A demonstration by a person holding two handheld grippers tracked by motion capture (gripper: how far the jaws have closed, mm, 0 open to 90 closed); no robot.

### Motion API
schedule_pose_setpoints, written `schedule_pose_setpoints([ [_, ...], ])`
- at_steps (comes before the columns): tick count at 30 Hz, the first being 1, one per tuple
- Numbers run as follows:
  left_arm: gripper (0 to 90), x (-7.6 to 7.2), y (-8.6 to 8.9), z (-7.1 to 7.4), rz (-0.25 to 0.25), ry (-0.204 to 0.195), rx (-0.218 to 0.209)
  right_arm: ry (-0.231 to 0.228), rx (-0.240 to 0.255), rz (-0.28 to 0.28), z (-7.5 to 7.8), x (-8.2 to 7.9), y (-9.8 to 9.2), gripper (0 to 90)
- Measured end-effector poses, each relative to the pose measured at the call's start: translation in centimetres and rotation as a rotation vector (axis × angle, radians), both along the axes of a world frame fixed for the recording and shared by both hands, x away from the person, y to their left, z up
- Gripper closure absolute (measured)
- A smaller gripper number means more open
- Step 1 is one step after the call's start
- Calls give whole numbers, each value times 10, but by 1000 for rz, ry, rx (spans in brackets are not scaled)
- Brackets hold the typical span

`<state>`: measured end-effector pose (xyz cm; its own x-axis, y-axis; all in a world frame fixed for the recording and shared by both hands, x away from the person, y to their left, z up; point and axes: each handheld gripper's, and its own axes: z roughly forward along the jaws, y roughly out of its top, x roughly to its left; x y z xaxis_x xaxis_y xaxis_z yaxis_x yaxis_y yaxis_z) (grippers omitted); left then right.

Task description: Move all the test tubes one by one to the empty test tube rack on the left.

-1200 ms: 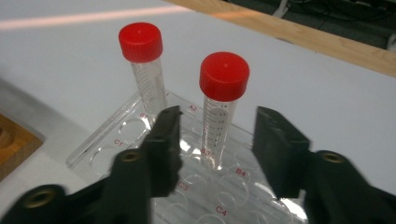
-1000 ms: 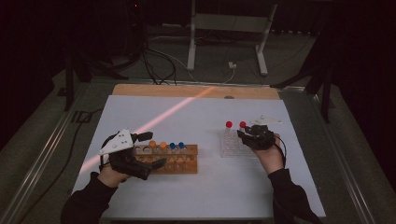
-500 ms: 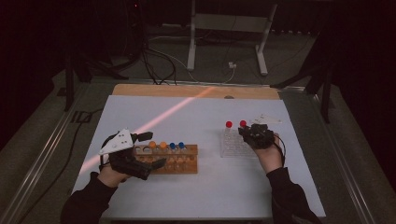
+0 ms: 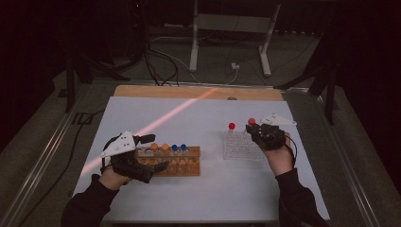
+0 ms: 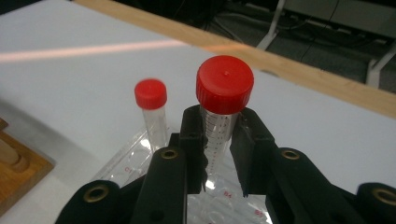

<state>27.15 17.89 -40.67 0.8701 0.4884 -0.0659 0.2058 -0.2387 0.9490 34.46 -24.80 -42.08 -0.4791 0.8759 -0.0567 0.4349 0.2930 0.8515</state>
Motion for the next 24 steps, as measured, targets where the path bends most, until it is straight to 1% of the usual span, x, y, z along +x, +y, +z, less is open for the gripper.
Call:
schedule_pose_setpoints([
  [4,6,0,0,1,-3,0,-2,-22,9,0,9,-6,-3,751],
  [9,6,-1,-2,1,-7,2,1,-35,15,25,19,-15,-3,751],
  [11,6,-2,-2,1,-12,0,3,-35,15,43,20,-18,0,752],
  [14,6,-3,-3,2,-16,1,-4,-33,11,78,21,-23,7,751],
  [19,7,-4,-6,3,-15,-3,4,-25,10,139,23,-32,20,751],
  [20,7,-4,-6,3,-22,-3,7,-26,8,152,23,-34,22,751],
  [21,7,-5,-7,3,-17,-7,14,-25,7,164,23,-36,25,751],
  [24,7,-6,-9,3,-20,-10,14,-23,7,202,24,-41,32,751],
])
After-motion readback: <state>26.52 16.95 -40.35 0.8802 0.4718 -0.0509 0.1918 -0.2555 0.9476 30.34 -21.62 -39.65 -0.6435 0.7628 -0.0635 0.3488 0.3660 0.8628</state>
